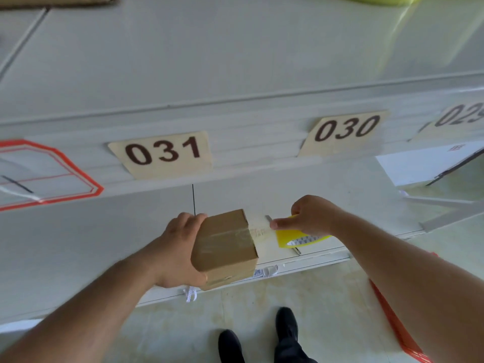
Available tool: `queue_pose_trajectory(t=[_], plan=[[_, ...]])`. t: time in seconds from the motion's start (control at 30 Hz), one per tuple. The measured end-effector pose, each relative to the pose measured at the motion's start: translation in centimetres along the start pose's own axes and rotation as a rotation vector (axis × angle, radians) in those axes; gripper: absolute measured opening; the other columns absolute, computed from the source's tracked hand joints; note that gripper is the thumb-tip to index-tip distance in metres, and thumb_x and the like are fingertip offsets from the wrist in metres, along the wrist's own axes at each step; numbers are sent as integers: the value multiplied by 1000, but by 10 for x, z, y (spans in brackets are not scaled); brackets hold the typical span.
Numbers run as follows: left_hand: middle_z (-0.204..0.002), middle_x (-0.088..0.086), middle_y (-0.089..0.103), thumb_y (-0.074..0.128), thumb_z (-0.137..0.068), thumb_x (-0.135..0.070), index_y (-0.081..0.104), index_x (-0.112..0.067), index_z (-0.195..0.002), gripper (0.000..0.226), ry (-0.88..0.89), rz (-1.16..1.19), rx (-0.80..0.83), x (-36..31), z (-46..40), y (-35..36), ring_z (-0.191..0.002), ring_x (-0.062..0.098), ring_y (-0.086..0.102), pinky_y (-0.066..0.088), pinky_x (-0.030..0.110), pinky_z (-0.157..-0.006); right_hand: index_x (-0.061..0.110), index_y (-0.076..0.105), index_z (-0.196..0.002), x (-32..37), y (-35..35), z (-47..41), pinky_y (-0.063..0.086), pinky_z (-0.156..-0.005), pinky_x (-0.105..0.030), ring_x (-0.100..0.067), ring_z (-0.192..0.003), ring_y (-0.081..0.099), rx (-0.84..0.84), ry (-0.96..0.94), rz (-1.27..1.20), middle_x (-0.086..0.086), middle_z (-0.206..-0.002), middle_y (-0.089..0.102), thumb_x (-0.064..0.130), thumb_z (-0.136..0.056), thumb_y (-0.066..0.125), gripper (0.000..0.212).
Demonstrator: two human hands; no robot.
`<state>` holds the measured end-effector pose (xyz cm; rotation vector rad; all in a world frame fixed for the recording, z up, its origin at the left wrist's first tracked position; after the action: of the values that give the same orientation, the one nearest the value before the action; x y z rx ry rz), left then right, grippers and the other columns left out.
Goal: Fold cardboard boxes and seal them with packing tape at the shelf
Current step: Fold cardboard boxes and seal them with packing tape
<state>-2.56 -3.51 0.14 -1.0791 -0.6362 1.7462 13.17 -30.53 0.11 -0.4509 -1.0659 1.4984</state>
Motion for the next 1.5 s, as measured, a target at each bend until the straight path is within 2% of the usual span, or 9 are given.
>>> queue_pose_trajectory(t=[0.17,0.4,0.57,0.87,1.0,1.13,1.27,1.33,1.5], plan=[[-138,-29,21,89,-56,-51,14,-46,-155,124,31,410,16,22,0,14,-129,2,44,49,23,-101,19,39,-60,-1,10,0,24,-56,-31,-18,-59,32,39,-46,-588,0,-64,31,78,-60,79,71],[-147,-31,20,89,-60,-44,7,-53,-155,126,28,430,124,47,-4,19,-133,-11,35,37,10,-102,21,50,-66,17,19,-7,32,-70,-35,-19,-65,46,287,-101,-588,2,-68,46,86,-58,73,69],[-156,-32,21,89,-62,-41,10,-60,-155,124,-45,537,137,79,2,22,-141,-4,33,37,11,-106,27,63,-136,56,14,-2,40,-106,-37,-20,-124,59,501,-80,-520,3,-136,65,71,-66,78,83],[-109,1,69,48,-79,-77,53,-30,-127,68,-472,1314,-481,22,3,91,-103,18,66,53,49,-96,12,70,-123,88,29,-1,52,-103,-50,-36,-101,72,553,92,-963,-19,-115,75,57,-79,74,63],[-151,3,53,26,-95,-81,45,-31,-152,78,-536,1021,-312,38,-49,72,-138,29,50,33,42,-116,12,74,-121,87,48,23,56,-98,-52,-35,-97,74,490,273,-1293,-19,-115,76,58,-91,61,57],[-117,-5,71,44,-93,-80,77,-20,-116,72,-458,693,102,39,-91,67,-115,18,66,45,33,-105,15,77,-114,99,86,64,59,-87,-63,-34,-83,77,355,564,-1643,-15,-90,79,60,-96,52,54],[-82,20,70,59,-97,-42,58,-8,-64,48,-353,401,-262,6,-96,7,-90,36,70,47,38,-70,13,71,-115,112,99,71,62,-72,-57,-34,-77,72,277,780,-1746,-16,-89,73,67,-95,50,61],[-78,14,71,49,-95,-58,61,-7,-71,57,-290,624,-454,-26,-70,-24,-85,34,70,49,39,-72,15,68,-118,113,92,66,58,-66,-48,-35,-86,71,338,809,-1745,-17,-100,72,75,-92,48,68],[-104,-13,68,58,-95,-64,62,-33,-111,35,-135,438,-177,-72,-40,-15,-92,4,63,50,32,-79,19,66,-119,102,94,57,54,-96,-57,-34,-95,68,427,702,-1672,-14,-109,69,93,-83,40,86]])
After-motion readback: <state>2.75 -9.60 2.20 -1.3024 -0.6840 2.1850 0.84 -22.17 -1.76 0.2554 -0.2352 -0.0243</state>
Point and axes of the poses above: each hand's wrist, its own z-axis away from the middle knuckle, its own y-axis out of the palm, x = y × z, the point moved 5 cm from there along -z, towards the middle knuckle
